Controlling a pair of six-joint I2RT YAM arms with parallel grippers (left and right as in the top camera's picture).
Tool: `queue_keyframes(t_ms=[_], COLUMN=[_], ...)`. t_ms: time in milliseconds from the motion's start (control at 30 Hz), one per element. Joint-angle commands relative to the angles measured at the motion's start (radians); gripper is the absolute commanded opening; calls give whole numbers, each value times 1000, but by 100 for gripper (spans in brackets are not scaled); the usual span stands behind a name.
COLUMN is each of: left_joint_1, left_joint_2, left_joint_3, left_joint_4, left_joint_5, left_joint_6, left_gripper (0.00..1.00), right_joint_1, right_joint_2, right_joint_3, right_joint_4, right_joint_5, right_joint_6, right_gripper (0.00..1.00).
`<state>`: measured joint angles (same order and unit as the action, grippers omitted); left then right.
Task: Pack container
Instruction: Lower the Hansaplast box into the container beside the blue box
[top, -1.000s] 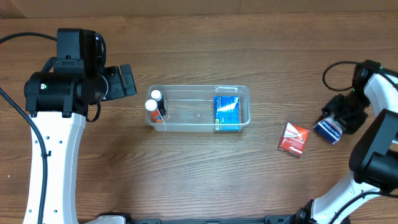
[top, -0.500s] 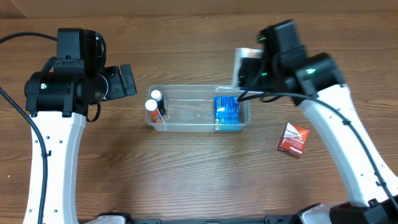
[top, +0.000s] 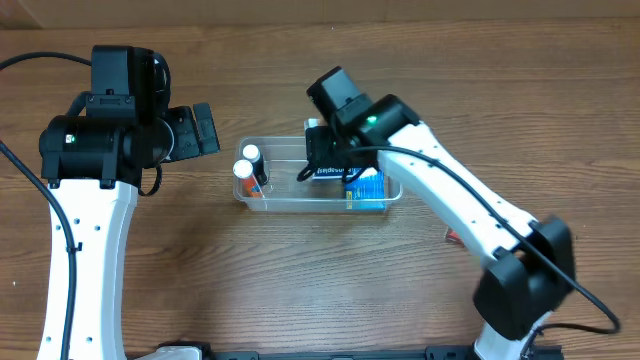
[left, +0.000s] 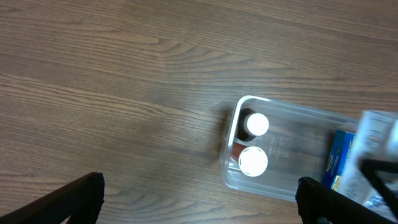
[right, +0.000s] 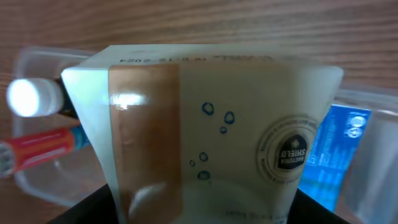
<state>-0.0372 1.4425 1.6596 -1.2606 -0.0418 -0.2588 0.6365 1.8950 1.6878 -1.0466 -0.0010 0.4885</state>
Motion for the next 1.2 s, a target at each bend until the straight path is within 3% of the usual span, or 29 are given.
queue_keyframes(t_ms=[0, 1167], left_joint_1=[5, 5], left_joint_2=[2, 2], left_joint_3=[8, 8], left_joint_4=[1, 1], left_joint_5=[1, -14], left_joint_6=[-9, -6], left_gripper=[100, 100], right_joint_1=[4, 4], right_joint_2=[34, 108], right_joint_3=[15, 13], right_joint_4=[5, -71], right_joint_5=[-2, -51], right_joint_6=[23, 35], right_gripper=[68, 72])
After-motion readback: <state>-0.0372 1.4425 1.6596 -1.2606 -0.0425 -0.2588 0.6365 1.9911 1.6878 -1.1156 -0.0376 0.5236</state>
